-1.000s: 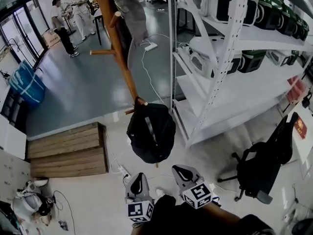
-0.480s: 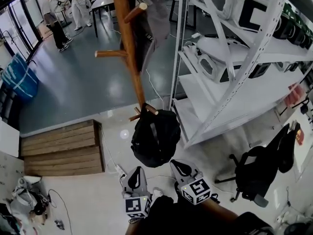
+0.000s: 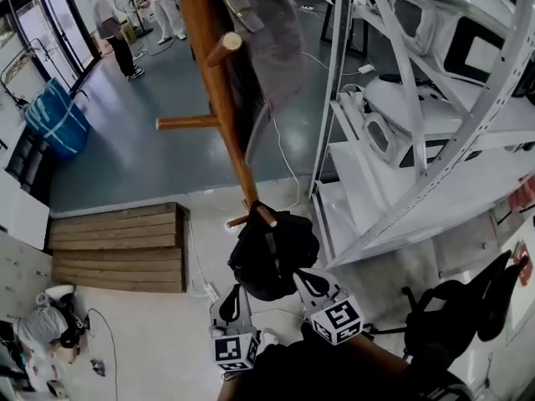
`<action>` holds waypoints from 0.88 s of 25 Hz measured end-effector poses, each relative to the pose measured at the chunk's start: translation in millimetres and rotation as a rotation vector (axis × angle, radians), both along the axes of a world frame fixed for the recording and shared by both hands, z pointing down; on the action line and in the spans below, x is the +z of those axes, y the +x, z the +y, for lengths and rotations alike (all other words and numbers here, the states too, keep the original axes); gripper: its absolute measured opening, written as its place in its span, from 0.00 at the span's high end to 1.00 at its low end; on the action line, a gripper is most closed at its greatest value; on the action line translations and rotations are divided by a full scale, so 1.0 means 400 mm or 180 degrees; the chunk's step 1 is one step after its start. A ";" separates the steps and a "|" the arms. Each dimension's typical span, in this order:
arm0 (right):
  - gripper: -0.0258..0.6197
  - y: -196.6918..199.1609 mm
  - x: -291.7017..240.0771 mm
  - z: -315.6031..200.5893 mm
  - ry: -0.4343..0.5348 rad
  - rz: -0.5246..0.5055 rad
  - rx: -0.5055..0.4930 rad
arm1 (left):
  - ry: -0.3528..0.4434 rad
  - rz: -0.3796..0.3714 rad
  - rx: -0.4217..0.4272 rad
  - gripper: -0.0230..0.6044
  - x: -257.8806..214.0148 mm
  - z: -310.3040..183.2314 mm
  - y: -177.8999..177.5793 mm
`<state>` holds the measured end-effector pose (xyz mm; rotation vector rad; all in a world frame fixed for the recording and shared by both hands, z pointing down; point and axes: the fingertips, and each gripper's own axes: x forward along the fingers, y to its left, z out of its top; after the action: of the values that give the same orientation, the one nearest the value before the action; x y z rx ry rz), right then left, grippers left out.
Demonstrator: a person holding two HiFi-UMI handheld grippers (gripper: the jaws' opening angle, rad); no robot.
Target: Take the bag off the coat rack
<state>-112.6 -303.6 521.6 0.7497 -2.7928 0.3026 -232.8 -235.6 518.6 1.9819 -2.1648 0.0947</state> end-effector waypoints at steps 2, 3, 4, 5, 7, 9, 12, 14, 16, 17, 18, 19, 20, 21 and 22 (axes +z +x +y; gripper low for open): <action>0.94 0.004 0.000 -0.031 0.0014 -0.0006 -0.0055 | -0.0003 -0.0007 -0.0072 0.94 0.003 -0.024 -0.001; 0.94 0.005 -0.001 -0.046 0.0036 -0.0008 -0.0088 | 0.0003 -0.0013 -0.0103 0.94 0.003 -0.036 -0.002; 0.94 0.005 0.000 -0.059 0.0063 -0.0006 -0.0123 | -0.0005 -0.0021 -0.0131 0.94 0.005 -0.045 -0.003; 0.94 0.007 0.003 -0.073 0.0083 0.0000 -0.0153 | -0.0039 -0.0024 -0.0163 0.94 0.009 -0.053 -0.004; 0.94 0.011 0.017 -0.101 0.0072 0.0032 -0.0193 | -0.0105 -0.0035 -0.0237 0.93 0.019 -0.065 -0.011; 0.94 0.017 0.027 -0.129 0.0028 0.0066 -0.0218 | -0.0041 -0.0105 -0.0284 0.93 0.025 -0.077 -0.022; 0.94 0.022 0.035 -0.168 0.0030 0.0090 -0.0229 | -0.0082 -0.0132 -0.0309 0.93 0.031 -0.095 -0.031; 0.92 0.028 0.040 -0.195 0.0046 0.0114 -0.0223 | -0.0127 -0.0115 -0.0323 0.93 0.043 -0.106 -0.036; 0.85 0.030 0.044 -0.220 0.0042 0.0128 -0.0227 | -0.0175 -0.0122 -0.0315 0.90 0.053 -0.114 -0.037; 0.82 0.030 0.047 -0.231 0.0034 0.0132 -0.0230 | -0.0203 -0.0131 -0.0308 0.83 0.058 -0.119 -0.038; 0.80 0.031 0.052 -0.241 0.0026 0.0139 -0.0230 | -0.0237 -0.0139 -0.0305 0.78 0.064 -0.123 -0.039; 0.79 0.031 0.057 -0.251 0.0020 0.0154 -0.0230 | -0.0277 -0.0142 -0.0309 0.74 0.071 -0.127 -0.041; 0.78 0.031 0.064 -0.259 0.0015 0.0178 -0.0233 | -0.0321 -0.0142 -0.0318 0.72 0.080 -0.130 -0.044; 0.76 0.030 0.071 -0.265 0.0006 0.0207 -0.0242 | -0.0362 -0.0141 -0.0325 0.70 0.088 -0.134 -0.047; 0.74 0.028 0.079 -0.271 -0.0007 0.0237 -0.0253 | -0.0400 -0.0138 -0.0328 0.68 0.096 -0.137 -0.050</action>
<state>-101.3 -411.9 553.3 0.6340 -2.7430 0.2577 -252.8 -290.4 557.1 1.8133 -2.2243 0.2537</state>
